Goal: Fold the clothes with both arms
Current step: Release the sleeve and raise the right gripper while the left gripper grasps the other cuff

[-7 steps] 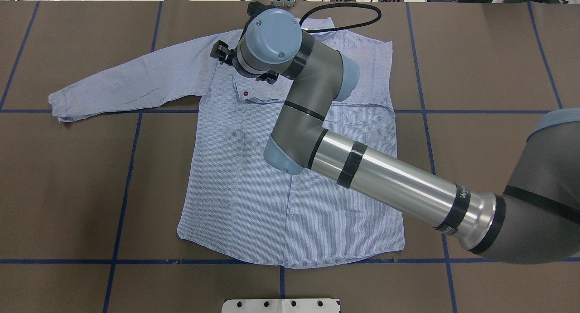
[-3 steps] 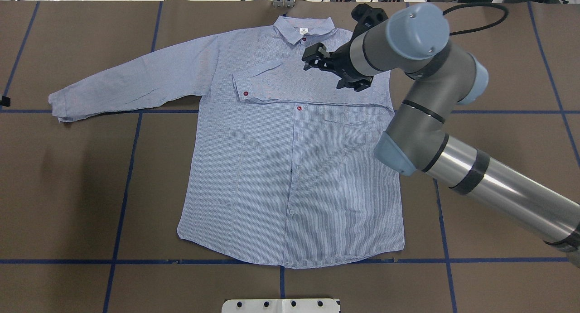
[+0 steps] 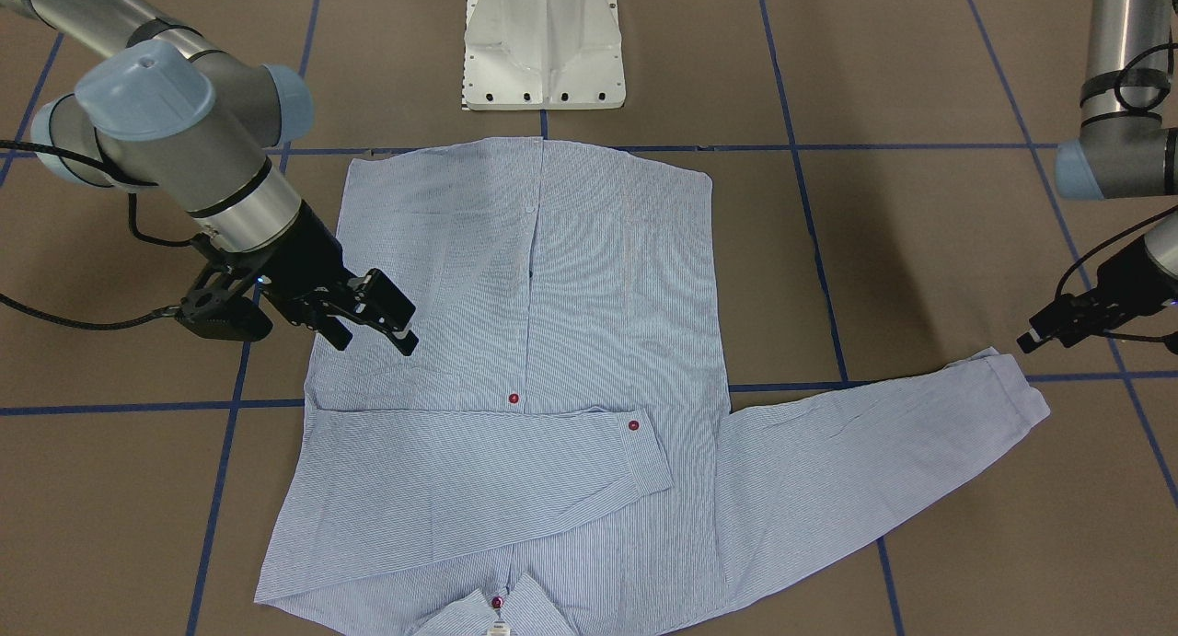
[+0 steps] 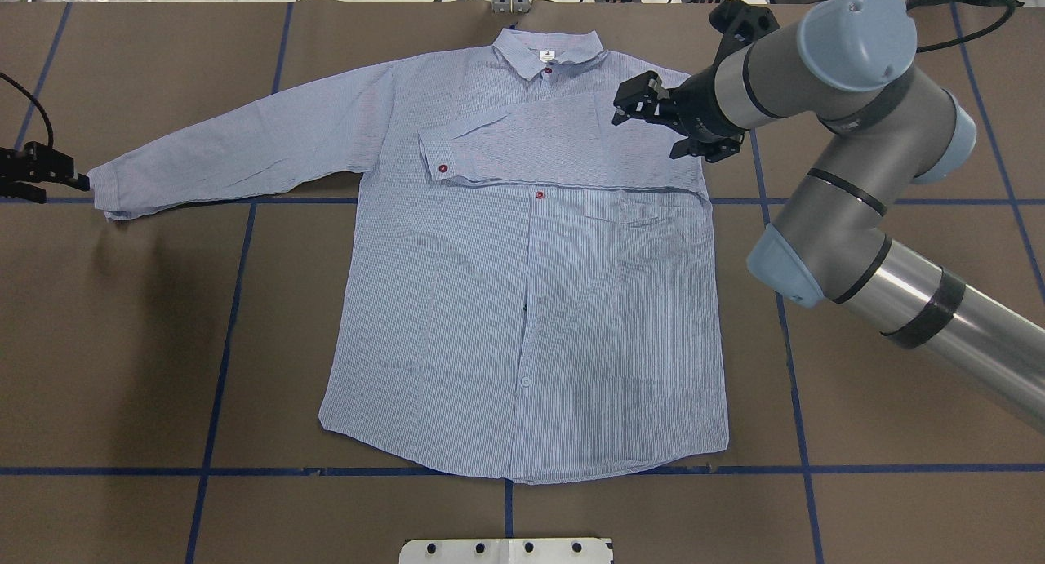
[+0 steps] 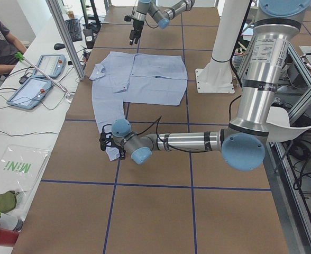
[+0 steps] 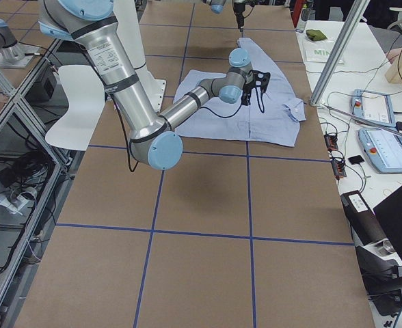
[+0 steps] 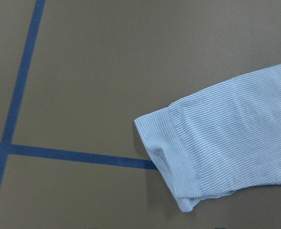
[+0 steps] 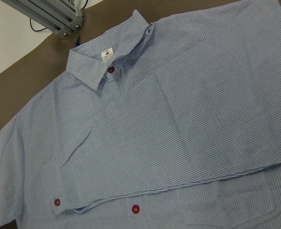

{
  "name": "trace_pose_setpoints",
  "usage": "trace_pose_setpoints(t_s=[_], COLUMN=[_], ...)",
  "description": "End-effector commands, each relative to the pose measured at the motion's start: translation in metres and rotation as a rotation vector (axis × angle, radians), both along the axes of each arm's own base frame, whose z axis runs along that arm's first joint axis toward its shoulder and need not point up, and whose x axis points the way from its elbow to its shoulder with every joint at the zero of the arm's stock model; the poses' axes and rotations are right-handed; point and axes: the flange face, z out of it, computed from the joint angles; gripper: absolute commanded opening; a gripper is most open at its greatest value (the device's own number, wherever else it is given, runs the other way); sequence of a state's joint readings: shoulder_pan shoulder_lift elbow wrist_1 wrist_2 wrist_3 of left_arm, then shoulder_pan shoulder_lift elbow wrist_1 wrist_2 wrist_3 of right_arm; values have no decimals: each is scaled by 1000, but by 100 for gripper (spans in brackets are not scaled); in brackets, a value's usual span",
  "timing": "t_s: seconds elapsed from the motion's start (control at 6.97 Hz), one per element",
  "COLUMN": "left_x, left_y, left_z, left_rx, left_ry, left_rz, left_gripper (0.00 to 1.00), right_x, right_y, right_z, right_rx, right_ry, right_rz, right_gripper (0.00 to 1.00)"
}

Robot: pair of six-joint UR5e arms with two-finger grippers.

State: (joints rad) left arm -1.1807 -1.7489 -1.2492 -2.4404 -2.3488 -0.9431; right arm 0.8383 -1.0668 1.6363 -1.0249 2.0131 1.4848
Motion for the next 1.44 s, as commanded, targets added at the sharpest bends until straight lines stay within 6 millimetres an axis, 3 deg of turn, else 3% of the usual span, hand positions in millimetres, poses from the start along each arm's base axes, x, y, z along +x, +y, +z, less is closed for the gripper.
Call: trace_pose_setpoints(t_s=[0.0,0.29,0.43,0.57,0.72,1.0,1.15,1.29], left_x=[25,43,42,43,43,43,43,39], left_y=[-7,-1,0,0,0,-1,-2,-6], left_z=[3,7,10,9,8,5,-16,-52], left_rx=[-17,-22,-28,-25,-24,-17,14,64], left_ry=[-3,-8,-11,-10,-8,-8,7,34], left_rz=[27,56,56,58,59,60,55,42], left_gripper=[64,57,54,35,0,0,0,0], right_x=[7,7,7,6,5,5,6,9], right_y=[0,0,0,-1,-1,-1,0,-2], right_z=[16,24,28,29,30,30,31,31], right_rx=[21,23,26,25,25,23,24,23], right_ry=[32,46,54,57,59,58,59,58], right_rz=[-15,-16,-19,-18,-17,-16,-15,-11], right_gripper=[99,99,99,99,99,99,99,99])
